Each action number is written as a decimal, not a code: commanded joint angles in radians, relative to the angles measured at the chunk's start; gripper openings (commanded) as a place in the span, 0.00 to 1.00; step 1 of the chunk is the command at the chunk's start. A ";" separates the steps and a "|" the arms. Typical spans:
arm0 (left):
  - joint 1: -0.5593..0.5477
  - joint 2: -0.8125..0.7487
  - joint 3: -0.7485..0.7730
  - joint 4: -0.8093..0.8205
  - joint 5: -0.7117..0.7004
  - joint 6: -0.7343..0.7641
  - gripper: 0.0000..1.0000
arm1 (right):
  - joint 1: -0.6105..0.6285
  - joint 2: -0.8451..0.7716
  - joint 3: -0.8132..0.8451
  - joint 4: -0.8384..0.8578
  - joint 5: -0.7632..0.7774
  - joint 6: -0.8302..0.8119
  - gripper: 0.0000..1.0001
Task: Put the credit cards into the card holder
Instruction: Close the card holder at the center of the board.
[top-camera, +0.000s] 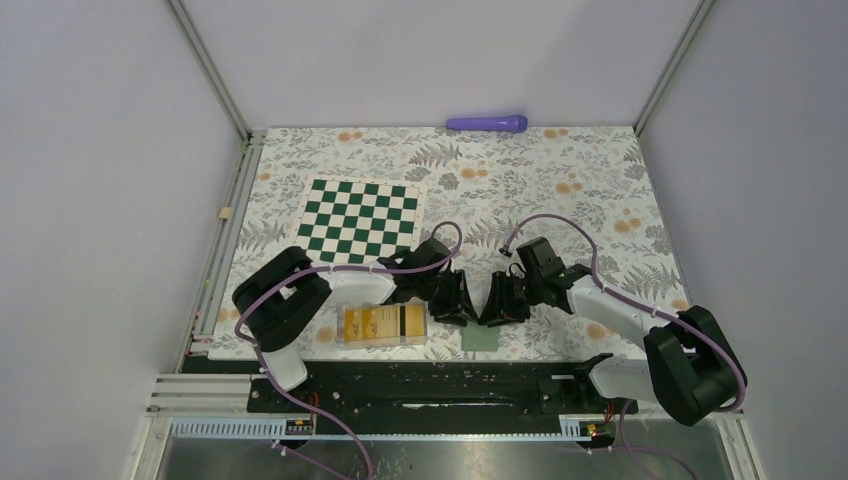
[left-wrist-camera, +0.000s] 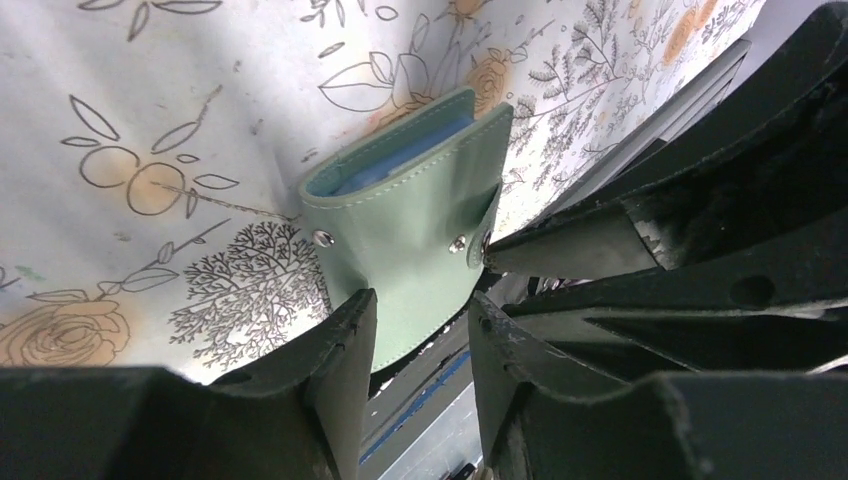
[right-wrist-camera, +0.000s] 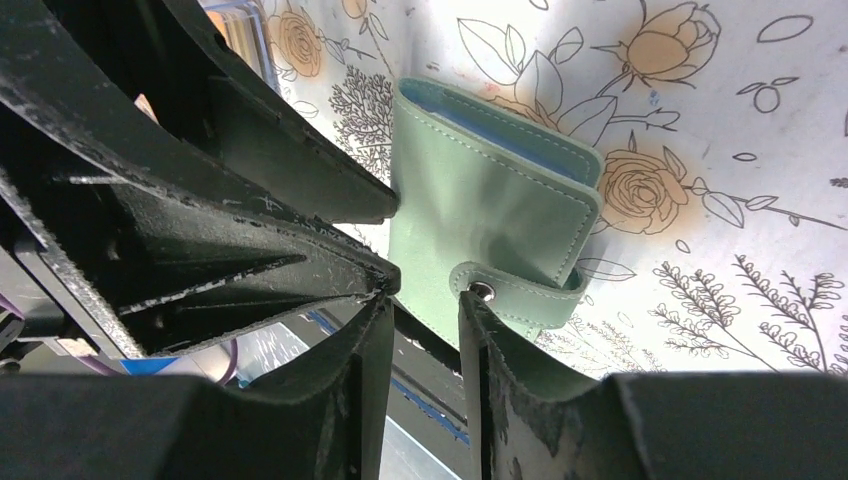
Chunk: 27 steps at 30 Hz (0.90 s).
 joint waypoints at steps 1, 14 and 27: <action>-0.002 0.017 -0.002 0.123 0.052 -0.039 0.39 | 0.004 0.022 -0.010 0.028 0.009 -0.013 0.36; -0.011 0.081 0.031 0.147 0.077 -0.048 0.29 | -0.003 0.003 -0.019 -0.004 0.041 -0.016 0.32; -0.029 0.144 0.046 0.231 0.119 -0.079 0.26 | -0.009 -0.011 -0.030 0.011 0.036 -0.018 0.29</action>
